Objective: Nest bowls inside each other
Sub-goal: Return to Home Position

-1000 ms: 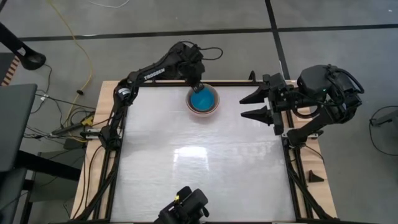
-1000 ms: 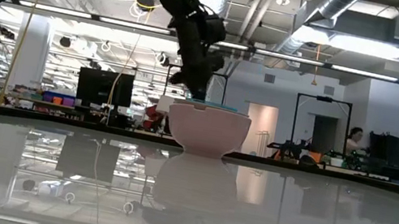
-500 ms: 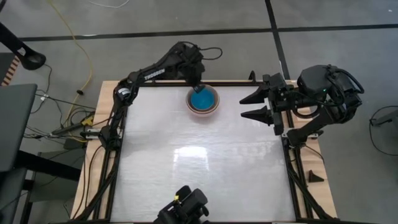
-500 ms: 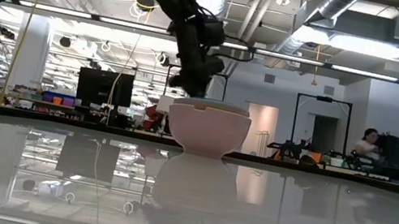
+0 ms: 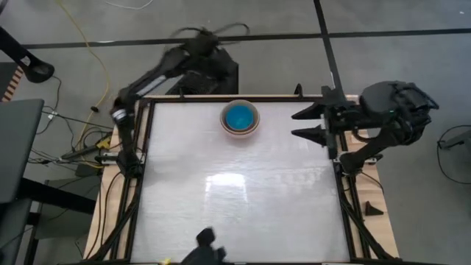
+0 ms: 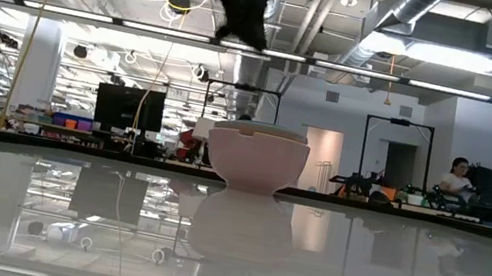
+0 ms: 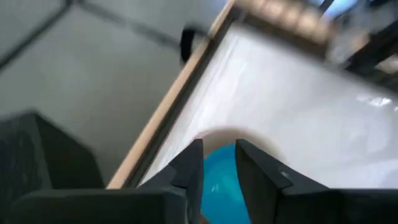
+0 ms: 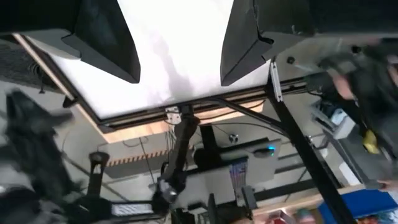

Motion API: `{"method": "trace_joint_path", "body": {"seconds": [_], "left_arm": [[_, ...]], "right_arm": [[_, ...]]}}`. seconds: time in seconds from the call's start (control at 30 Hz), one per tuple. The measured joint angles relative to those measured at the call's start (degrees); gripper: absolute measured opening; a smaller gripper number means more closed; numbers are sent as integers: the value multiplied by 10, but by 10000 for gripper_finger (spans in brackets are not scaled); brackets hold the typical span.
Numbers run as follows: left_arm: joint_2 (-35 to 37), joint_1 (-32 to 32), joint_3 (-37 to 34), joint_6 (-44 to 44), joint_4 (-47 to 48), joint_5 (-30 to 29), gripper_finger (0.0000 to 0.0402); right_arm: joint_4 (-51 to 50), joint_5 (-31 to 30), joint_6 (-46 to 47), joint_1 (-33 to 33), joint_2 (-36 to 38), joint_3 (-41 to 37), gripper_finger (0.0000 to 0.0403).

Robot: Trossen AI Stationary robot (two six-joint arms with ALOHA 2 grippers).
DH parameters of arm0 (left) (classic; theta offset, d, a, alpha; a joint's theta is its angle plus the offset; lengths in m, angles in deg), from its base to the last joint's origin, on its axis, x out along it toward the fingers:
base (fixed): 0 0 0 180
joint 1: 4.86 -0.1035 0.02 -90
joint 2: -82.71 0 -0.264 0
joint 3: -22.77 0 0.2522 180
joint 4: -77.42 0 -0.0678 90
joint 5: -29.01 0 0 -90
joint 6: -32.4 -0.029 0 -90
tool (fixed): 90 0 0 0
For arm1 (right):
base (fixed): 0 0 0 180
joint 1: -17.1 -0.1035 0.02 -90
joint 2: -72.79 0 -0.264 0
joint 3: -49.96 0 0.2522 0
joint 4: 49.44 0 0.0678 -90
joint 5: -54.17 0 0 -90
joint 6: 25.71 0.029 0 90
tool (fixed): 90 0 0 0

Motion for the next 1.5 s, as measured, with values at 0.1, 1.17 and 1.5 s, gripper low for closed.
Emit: {"method": "trace_joint_path", "body": {"seconds": [0.1, 1.17, 1.5], "left_arm": [[76, 11, -12, 6, -9, 16, 93], [725, 286, -609, 288, -308, -204, 101], [757, 331, -772, 308, -447, -206, 101]], "right_arm": [[-21, -23, 1, -13, 18, 0, 260], [129, -150, 46, -99, 400, -397, 260], [501, -102, 48, -100, 548, -772, 260]]}}
